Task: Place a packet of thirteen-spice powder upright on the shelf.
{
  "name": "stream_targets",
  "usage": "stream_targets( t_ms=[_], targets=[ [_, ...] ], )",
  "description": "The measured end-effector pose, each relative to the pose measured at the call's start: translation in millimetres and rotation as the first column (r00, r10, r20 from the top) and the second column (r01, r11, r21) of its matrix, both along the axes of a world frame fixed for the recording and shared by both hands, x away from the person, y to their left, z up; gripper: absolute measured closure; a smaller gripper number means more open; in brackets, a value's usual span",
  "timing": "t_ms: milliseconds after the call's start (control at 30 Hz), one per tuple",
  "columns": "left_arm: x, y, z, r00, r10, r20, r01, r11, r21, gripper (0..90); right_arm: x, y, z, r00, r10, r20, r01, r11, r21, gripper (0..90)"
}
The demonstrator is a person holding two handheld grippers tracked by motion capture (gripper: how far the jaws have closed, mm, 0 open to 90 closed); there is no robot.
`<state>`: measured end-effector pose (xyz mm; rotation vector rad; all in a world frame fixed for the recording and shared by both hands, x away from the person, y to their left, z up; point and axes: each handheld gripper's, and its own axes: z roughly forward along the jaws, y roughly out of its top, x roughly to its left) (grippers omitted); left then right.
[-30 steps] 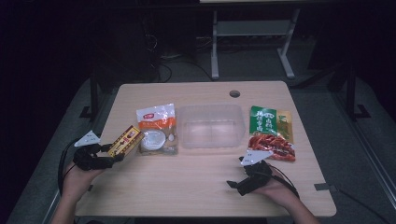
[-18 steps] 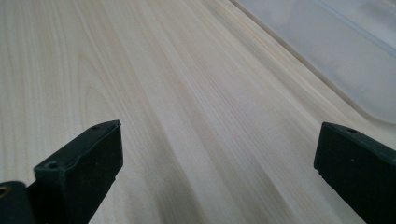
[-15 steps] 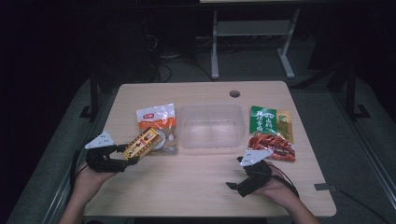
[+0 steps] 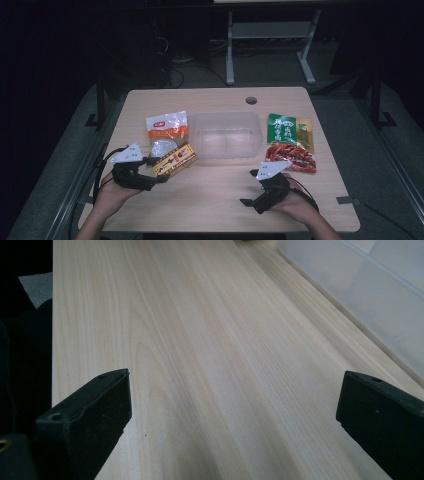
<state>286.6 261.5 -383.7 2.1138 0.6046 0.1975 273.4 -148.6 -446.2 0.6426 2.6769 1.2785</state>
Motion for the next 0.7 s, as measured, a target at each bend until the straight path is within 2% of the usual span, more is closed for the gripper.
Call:
stream_targets(
  t_ms=[33, 67, 100, 133, 200, 300, 367, 400, 567, 600, 633, 667, 700],
  targets=[
    [0.0, 0.0, 0.0, 1.0000, 0.000, 0.000, 0.000, 1.0000, 0.000, 31.9, 0.0, 0.0, 0.0, 1.0000, 0.000, 0.000, 0.000, 1.0000, 0.000, 0.9],
    [-0.5, -6.0, -0.1, 0.9997, -0.024, -0.001, 0.024, 0.9997, -0.003, 31.9, 1.3, -0.5, 1.3, 1.0000, 0.001, -0.001, -0.001, 1.0000, 0.005, 0.9],
    [-0.5, -6.0, -0.1, 0.9997, -0.024, -0.001, 0.024, 0.9997, -0.003, 31.8, 1.3, -0.5, 1.3, 1.0000, 0.001, -0.001, -0.001, 1.0000, 0.005, 0.9],
    [-0.4, -11.4, -0.1, 0.9987, -0.050, 0.006, 0.050, 0.9987, 0.002, 31.9, 2.5, -0.8, 2.9, 0.9999, 0.006, 0.009, -0.006, 1.0000, 0.005, 0.9],
    [-0.3, -13.9, -0.2, 0.9979, -0.064, 0.006, 0.064, 0.9979, 0.001, 31.9, 3.2, -1.5, 3.7, 0.9999, 0.010, 0.014, -0.010, 0.9998, 0.014, 1.0],
    [-0.2, -24.2, -0.8, 0.9944, -0.105, 0.007, 0.105, 0.9944, -0.008, 31.8, 8.3, -4.9, 8.4, 0.9992, 0.038, 0.014, -0.038, 0.9968, 0.070, 5.8],
    [0.2, -27.1, -0.9, 0.9927, -0.120, 0.010, 0.120, 0.9927, -0.004, 31.8, 9.9, -5.3, 9.8, 0.9988, 0.047, 0.010, -0.048, 0.9958, 0.078, 5.8],
    [-0.1, -29.2, -1.3, 0.9922, -0.125, 0.007, 0.125, 0.9922, -0.007, 31.8, 11.0, -5.0, 11.8, 0.9984, 0.050, 0.024, -0.052, 0.9956, 0.078, 6.2],
    [1.7, -41.2, -4.9, 0.9838, -0.179, 0.006, 0.179, 0.9839, 0.003, 31.8, 15.2, -2.8, 17.7, 0.9969, 0.071, 0.036, -0.074, 0.9929, 0.093, 7.5],
    [2.3, -46.0, -6.5, 0.9790, -0.204, 0.001, 0.204, 0.9790, 0.004, 31.8, 17.8, -2.2, 17.7, 0.9952, 0.094, 0.026, -0.096, 0.9885, 0.117, 8.4],
    [2.3, -46.0, -6.5, 0.9790, -0.204, 0.001, 0.204, 0.9790, 0.004, 31.8, 17.8, -2.2, 17.7, 0.9952, 0.094, 0.026, -0.096, 0.9885, 0.117, 8.4],
    [2.9, -48.8, -7.4, 0.9749, -0.223, 0.003, 0.223, 0.9749, 0.008, 31.8, 19.5, 0.3, 18.6, 0.9926, 0.117, 0.030, -0.120, 0.9878, 0.099, 8.5],
    [3.4, -50.4, -7.7, 0.9723, -0.234, 0.006, 0.234, 0.9722, 0.013, 31.8, 19.5, 0.3, 18.6, 0.9926, 0.117, 0.030, -0.120, 0.9878, 0.099, 8.5]
  ],
)
